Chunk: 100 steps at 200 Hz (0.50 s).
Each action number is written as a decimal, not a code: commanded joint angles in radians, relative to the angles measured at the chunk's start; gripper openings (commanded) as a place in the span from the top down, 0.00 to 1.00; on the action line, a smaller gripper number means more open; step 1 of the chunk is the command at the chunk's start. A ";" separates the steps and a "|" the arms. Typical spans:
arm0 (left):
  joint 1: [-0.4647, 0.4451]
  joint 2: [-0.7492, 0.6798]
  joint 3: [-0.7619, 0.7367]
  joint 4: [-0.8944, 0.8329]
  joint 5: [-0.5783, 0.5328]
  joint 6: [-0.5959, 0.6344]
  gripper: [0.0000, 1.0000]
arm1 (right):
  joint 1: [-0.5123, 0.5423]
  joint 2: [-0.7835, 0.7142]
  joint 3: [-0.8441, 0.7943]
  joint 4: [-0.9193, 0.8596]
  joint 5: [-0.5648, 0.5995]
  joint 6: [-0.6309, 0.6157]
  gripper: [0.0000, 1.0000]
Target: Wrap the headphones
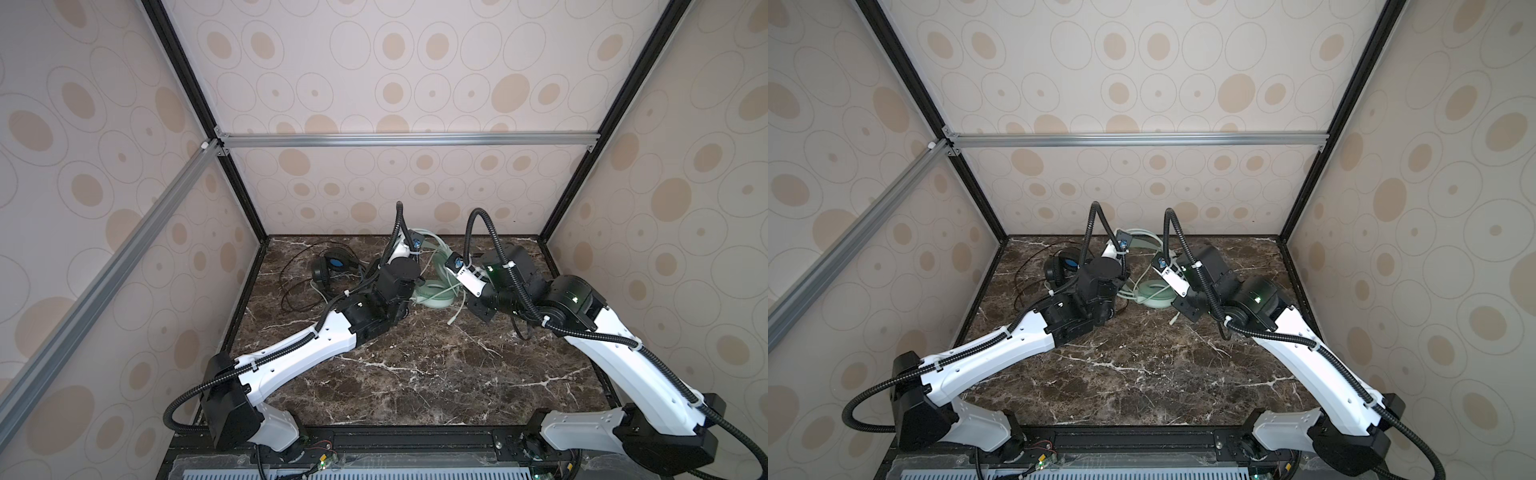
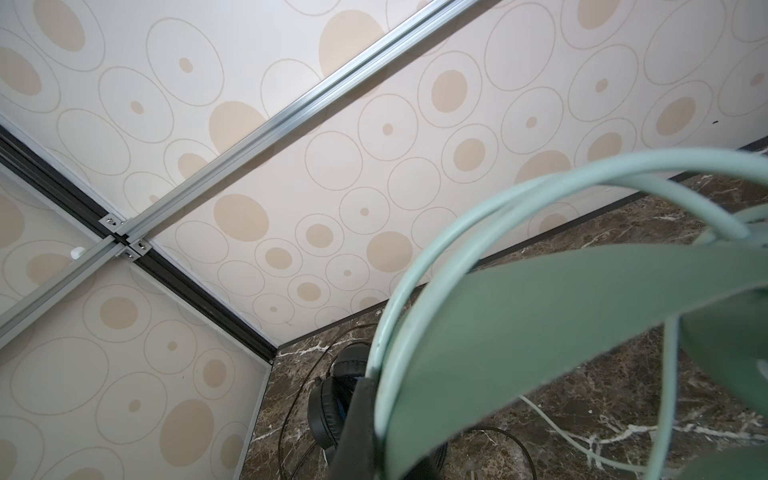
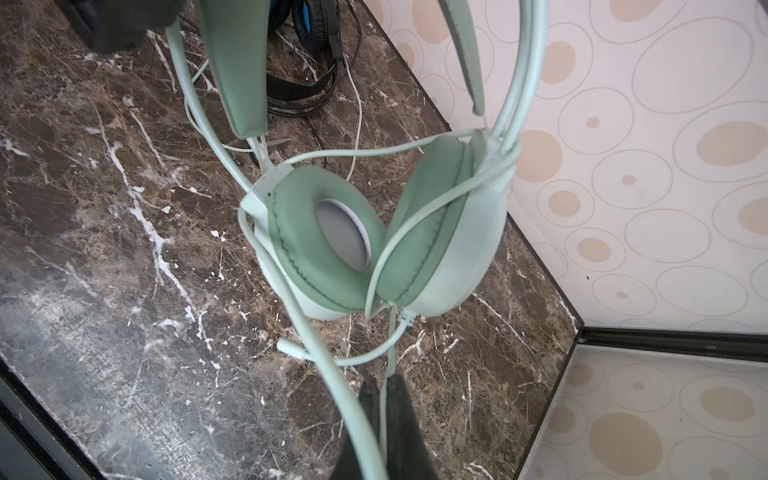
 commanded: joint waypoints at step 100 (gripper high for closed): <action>0.004 -0.061 0.057 -0.217 0.314 -0.152 1.00 | 0.002 0.098 0.169 0.157 0.178 -0.061 0.87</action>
